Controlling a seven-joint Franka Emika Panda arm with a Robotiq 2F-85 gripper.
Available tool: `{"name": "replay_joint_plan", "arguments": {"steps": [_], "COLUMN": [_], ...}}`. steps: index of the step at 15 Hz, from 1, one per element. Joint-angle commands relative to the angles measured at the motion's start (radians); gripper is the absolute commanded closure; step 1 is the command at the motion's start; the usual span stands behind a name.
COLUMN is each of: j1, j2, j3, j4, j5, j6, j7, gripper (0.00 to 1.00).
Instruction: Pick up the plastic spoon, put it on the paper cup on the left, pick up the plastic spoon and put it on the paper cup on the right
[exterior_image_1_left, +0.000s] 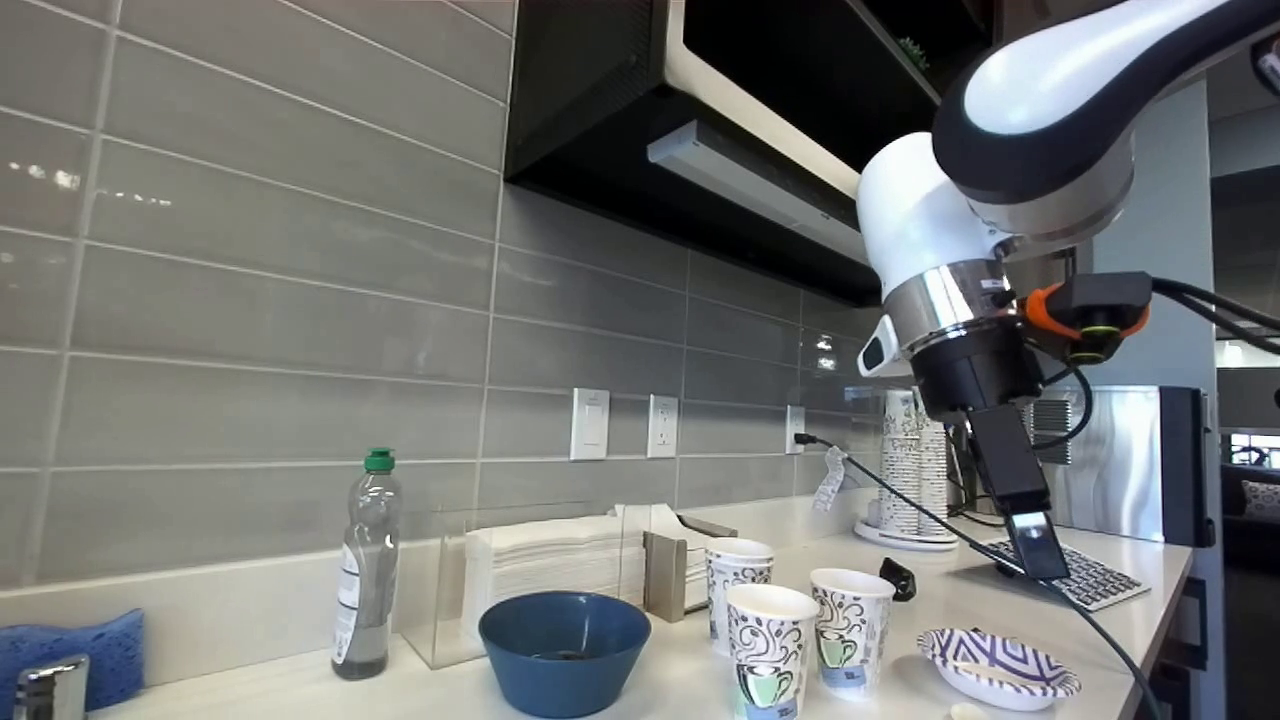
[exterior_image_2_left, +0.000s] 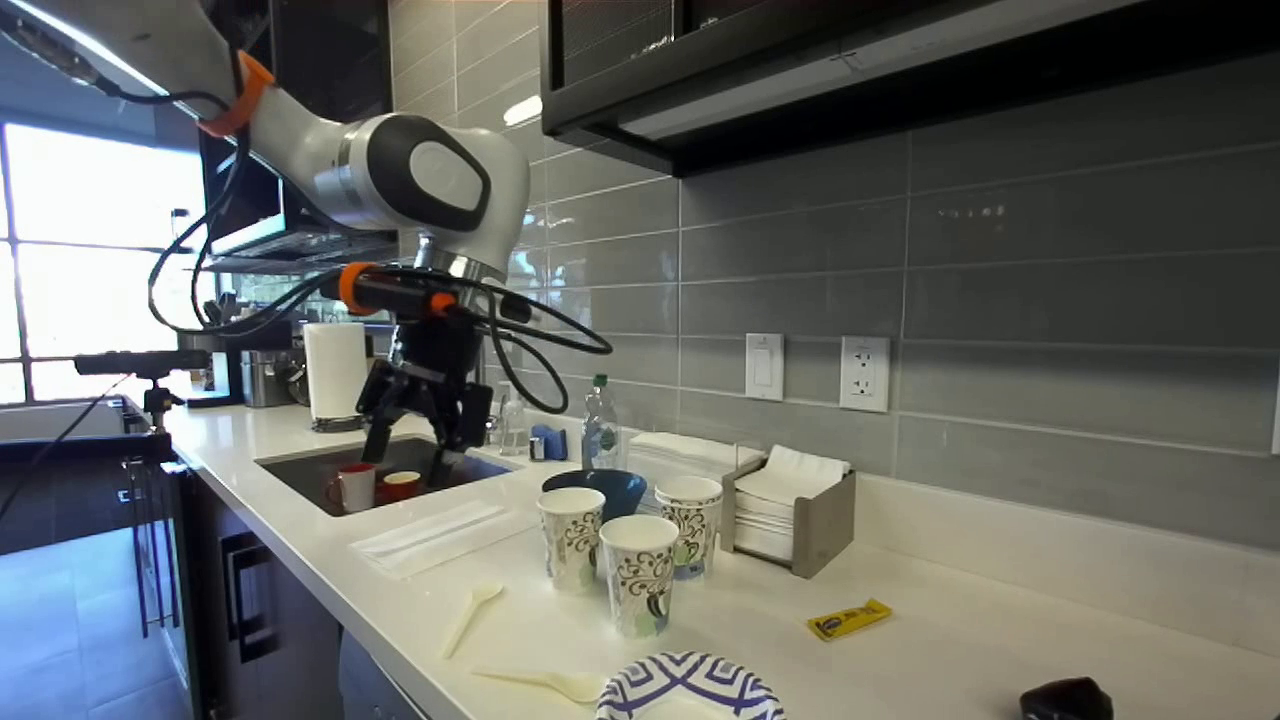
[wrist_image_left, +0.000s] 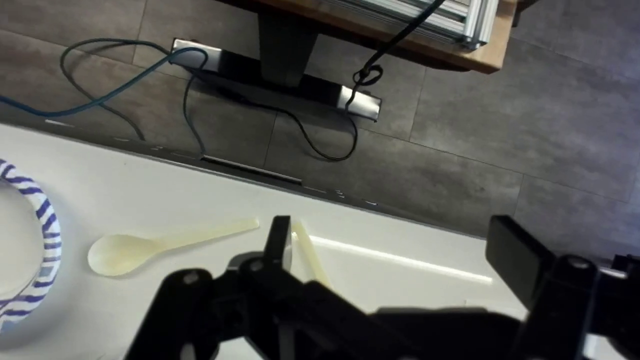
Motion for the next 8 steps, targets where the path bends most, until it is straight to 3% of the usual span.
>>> {"name": "replay_joint_plan", "arguments": {"steps": [1, 8], "j1": [0.019, 0.031], "j2": [0.018, 0.038], "j3": [0.044, 0.034], "j4": [-0.054, -0.054], "j5": [-0.082, -0.055], "j6": [0.149, 0.155], "j7": [-0.005, -0.023], "gripper": [0.00, 0.00]}}
